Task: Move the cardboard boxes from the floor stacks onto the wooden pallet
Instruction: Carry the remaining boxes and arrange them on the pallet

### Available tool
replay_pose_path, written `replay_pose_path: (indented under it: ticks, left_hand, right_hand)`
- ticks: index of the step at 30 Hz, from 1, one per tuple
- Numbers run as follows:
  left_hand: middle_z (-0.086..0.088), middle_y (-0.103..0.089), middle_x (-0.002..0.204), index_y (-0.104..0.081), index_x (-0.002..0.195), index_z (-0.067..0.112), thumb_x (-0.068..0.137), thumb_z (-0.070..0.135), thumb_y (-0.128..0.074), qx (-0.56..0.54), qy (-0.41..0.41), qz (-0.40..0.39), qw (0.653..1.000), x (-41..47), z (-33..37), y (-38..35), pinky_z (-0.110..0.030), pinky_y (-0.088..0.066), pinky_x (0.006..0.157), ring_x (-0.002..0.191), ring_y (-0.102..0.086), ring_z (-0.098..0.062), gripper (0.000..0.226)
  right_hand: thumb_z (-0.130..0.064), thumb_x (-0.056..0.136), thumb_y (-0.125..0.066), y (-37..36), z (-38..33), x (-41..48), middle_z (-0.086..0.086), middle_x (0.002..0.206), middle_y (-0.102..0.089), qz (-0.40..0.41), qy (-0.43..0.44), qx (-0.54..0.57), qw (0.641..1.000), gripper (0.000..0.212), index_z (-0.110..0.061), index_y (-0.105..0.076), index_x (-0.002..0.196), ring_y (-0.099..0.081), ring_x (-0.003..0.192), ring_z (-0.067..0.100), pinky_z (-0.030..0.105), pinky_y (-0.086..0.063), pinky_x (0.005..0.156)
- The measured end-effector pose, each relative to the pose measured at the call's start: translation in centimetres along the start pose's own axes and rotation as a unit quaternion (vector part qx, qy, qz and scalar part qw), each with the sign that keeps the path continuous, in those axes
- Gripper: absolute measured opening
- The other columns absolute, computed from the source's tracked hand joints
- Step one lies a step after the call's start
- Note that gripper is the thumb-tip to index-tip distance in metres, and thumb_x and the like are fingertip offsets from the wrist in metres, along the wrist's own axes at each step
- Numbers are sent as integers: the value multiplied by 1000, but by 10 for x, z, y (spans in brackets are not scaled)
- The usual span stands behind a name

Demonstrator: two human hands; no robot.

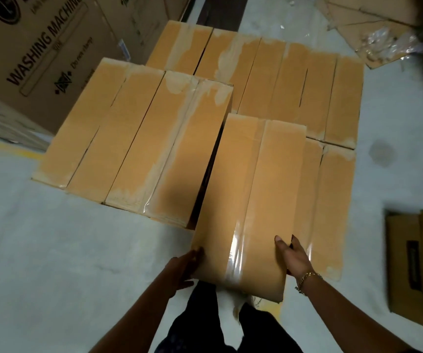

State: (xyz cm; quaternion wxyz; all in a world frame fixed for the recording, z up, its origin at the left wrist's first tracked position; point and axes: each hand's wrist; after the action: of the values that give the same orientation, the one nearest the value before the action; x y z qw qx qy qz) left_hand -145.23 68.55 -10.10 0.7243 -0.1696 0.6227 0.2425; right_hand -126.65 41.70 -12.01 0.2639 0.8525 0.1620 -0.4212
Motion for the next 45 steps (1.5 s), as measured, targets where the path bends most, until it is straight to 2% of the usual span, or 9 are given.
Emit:
replay_pose_path:
  ticks: [9,14,19,21,24,26,29,37,45]
  left_hand:
    - [-16,-62,125,-49,139,0,72,53,-87,3,-46,17,999,16,19,11,-28,-58,56,97,-68,-27,93]
    - [-19,-47,150,-17,160,5,86,27,-82,-56,-100,4,993,10,30,9,-33,-56,78,108,-59,-26,101]
    - [-13,-62,138,-42,149,7,79,47,-83,24,-165,12,986,2,34,21,-38,-52,94,110,-62,-20,90]
    - [-3,-72,119,-59,135,16,80,59,-76,229,-256,98,934,-2,25,33,-32,-51,84,96,-63,-12,72]
    - [8,-67,106,-64,119,25,85,62,-68,477,-448,233,720,7,16,56,-33,-49,77,97,-60,-15,51]
    - [1,-59,122,-59,124,23,80,63,-69,534,-532,230,615,14,23,63,-37,-49,86,111,-55,-23,60]
    - [-10,-42,155,-41,150,11,76,68,-69,581,-575,205,538,22,42,63,-48,-40,110,140,-40,-32,97]
    - [-7,-2,171,-6,163,11,79,69,-68,655,-535,151,512,49,49,59,-55,-27,121,157,-8,-30,119]
    - [-13,-25,166,-26,159,7,71,55,-85,651,-560,151,489,44,53,59,-54,-40,113,149,-32,-35,116]
  right_hand:
    - [-52,99,-57,-13,-9,7,-3,140,-59,69,53,-10,996,55,-24,-50,145,-52,130,24,36,-38,104]
    - [-51,100,-56,-14,-34,21,1,153,-46,82,54,-3,995,65,-21,-40,154,-43,140,27,50,-37,116]
    - [-63,89,-59,-9,-49,40,2,151,-49,70,49,-30,996,74,-30,-40,152,-49,134,29,57,-44,109]
    - [-61,89,-63,-9,-55,26,-3,143,-55,64,68,-45,995,70,-33,-41,148,-55,126,28,55,-47,107]
    - [-56,87,-72,-14,-47,-3,-5,141,-53,57,94,-76,991,81,-31,-33,154,-55,128,29,41,-44,107]
    - [-62,79,-77,-18,-34,-22,-11,139,-49,37,113,-106,987,101,-29,-23,158,-56,128,27,38,-44,105]
    - [-80,58,-81,-27,-3,-36,-9,154,-43,25,119,-142,982,135,-29,-10,161,-50,136,23,42,-44,111]
    - [-61,58,-92,-47,49,-59,-19,164,-10,4,132,-191,973,154,-31,20,159,-36,145,14,36,-42,112]
    - [-35,79,-83,-53,44,-52,6,139,-63,98,140,-230,958,123,-40,11,158,-65,117,37,48,-54,90]
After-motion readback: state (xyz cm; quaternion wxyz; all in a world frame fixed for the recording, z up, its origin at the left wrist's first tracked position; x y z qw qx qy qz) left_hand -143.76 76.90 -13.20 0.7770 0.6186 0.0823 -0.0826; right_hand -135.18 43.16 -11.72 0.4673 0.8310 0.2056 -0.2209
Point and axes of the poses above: each hand's wrist, its own x-axis towards the middle knuckle, its own y-axis out of the back of the hand, z = x × y
